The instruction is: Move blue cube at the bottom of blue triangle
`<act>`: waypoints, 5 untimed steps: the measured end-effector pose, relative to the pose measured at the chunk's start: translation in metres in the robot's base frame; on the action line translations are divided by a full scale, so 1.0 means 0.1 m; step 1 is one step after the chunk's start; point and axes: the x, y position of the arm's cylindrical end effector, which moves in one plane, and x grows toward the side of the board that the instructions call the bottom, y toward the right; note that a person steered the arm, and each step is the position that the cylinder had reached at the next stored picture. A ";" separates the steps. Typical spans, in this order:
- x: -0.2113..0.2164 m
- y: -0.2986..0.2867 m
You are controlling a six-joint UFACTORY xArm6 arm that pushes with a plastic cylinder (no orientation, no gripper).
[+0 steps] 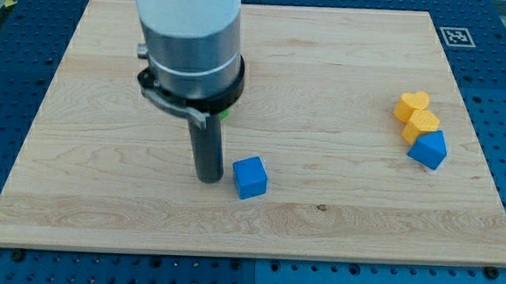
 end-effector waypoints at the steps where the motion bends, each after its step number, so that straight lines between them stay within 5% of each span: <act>1: 0.07 0.35; 5: 0.00 0.82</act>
